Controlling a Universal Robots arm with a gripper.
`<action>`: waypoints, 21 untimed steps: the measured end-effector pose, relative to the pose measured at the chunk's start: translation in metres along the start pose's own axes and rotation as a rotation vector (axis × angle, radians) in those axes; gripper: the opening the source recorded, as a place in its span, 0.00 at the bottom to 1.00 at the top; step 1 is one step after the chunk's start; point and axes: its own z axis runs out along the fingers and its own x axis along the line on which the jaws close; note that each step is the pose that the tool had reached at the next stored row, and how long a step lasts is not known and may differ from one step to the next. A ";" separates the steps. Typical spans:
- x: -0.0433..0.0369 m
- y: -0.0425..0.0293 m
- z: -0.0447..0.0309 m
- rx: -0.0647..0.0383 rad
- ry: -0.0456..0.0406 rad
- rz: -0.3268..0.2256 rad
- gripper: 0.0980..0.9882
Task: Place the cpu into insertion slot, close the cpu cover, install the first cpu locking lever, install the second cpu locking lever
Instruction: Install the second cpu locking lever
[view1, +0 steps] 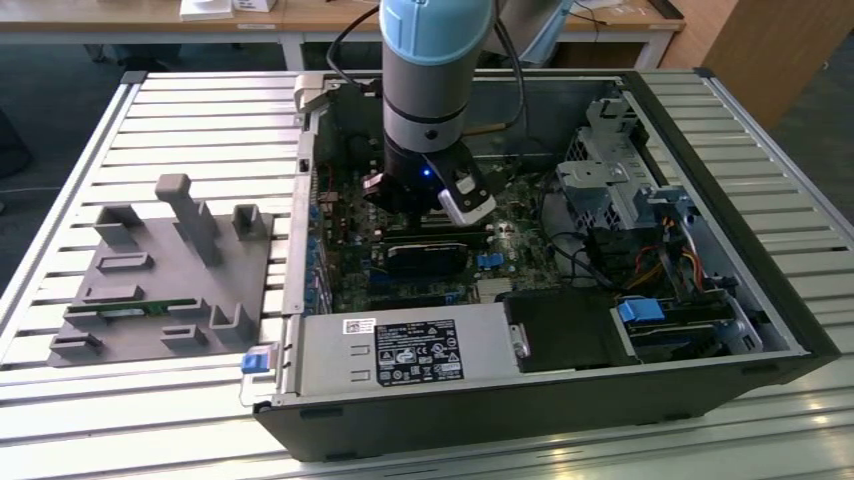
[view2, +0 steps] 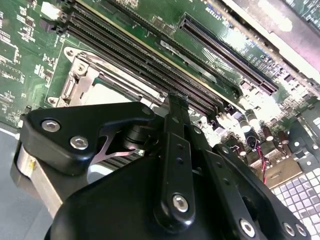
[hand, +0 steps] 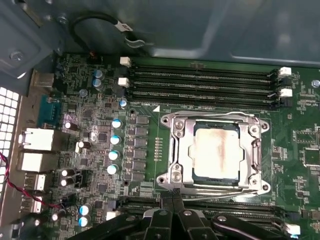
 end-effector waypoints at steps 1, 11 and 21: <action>0.0003 -0.0002 0.0005 -0.001 -0.0002 0.000 0.01; 0.0031 -0.0015 0.0066 -0.009 -0.0004 0.000 0.01; 0.0033 -0.0022 0.0104 -0.043 -0.0018 0.000 0.01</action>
